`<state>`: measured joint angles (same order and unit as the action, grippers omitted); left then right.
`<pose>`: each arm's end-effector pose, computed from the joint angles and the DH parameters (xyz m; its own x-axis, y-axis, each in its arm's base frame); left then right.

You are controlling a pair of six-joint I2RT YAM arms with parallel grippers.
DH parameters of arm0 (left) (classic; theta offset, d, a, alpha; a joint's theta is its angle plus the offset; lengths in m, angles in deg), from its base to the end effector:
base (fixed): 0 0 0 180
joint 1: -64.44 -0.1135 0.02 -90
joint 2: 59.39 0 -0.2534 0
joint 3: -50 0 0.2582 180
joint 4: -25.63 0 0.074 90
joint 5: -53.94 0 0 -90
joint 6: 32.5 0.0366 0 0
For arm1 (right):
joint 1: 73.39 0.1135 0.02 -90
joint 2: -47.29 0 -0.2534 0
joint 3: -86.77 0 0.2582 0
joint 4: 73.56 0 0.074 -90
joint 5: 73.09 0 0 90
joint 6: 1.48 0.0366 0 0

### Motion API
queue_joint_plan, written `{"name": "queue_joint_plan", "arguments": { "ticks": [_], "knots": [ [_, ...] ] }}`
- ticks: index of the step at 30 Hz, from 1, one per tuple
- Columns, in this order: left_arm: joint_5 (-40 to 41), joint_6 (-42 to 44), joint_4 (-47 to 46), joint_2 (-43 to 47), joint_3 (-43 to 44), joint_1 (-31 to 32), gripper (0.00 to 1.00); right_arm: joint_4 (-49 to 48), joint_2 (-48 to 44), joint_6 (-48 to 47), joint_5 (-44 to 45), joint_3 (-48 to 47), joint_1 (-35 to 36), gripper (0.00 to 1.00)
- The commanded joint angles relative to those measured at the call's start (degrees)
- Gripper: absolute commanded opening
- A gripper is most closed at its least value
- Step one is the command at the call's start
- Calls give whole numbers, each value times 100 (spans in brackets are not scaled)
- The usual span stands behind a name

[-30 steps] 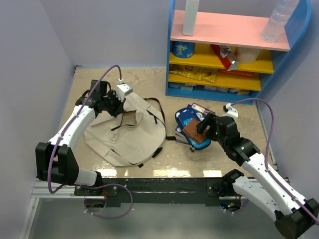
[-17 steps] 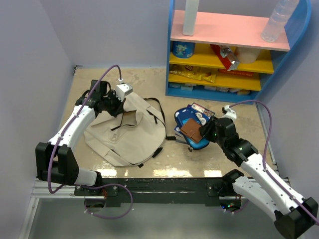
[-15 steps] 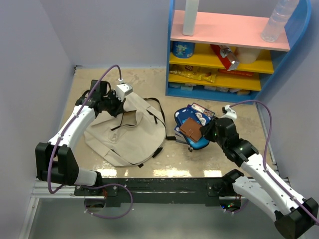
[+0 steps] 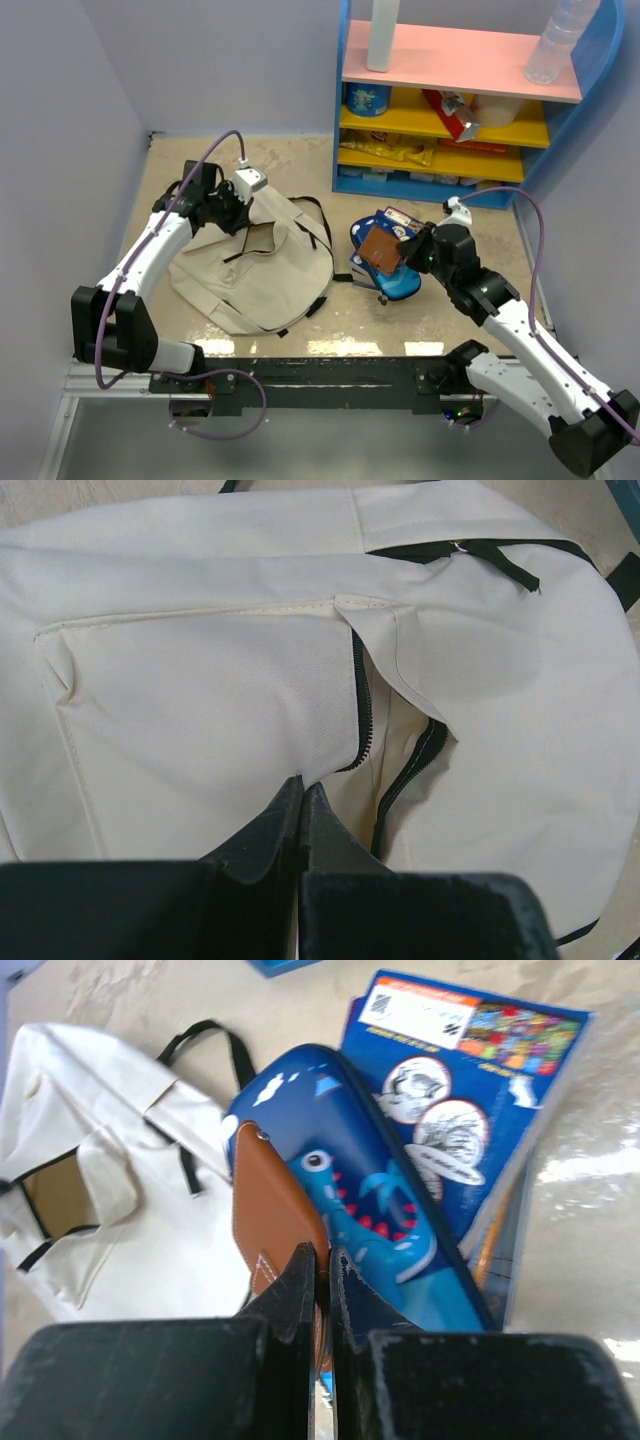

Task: Pack the student bag
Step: Pick up the personal item from the center of the board, then place the personal item in the student bag.

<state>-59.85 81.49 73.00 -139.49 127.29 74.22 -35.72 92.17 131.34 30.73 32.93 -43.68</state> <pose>0.2962 -0.0660 0.2679 -0.5248 0.4680 -0.7110 0.6823 0.7307 -0.0227 0.1706 0.0873 0.2796 -0.5113 0.4681 -0.7207 0.0654 0.8574 0.5105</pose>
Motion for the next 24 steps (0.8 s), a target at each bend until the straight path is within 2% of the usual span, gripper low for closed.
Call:
{"name": "queue_joint_plan", "arguments": {
  "ticks": [1, 5, 8, 17, 24],
  "knots": [
    [-99, -123, -264, 196, 206, 41, 0, -864, 327, 23, -888, -223, -10, 0],
    [-99, -157, -308, 187, 198, 42, 0, -1516, 827, 208, -1723, -222, 34, 0],
    [-126, -184, -326, 152, 198, 50, 0, -1991, 1161, 261, -1970, -266, 183, 0],
    [-161, -219, -335, 152, 215, 41, 0, -3046, 2576, 436, -2041, -793, 1106, 0],
    [-170, -167, -264, 213, 189, 41, 0, -3811, 3781, 691, -2208, -1399, 1335, 0]
  ]
}}
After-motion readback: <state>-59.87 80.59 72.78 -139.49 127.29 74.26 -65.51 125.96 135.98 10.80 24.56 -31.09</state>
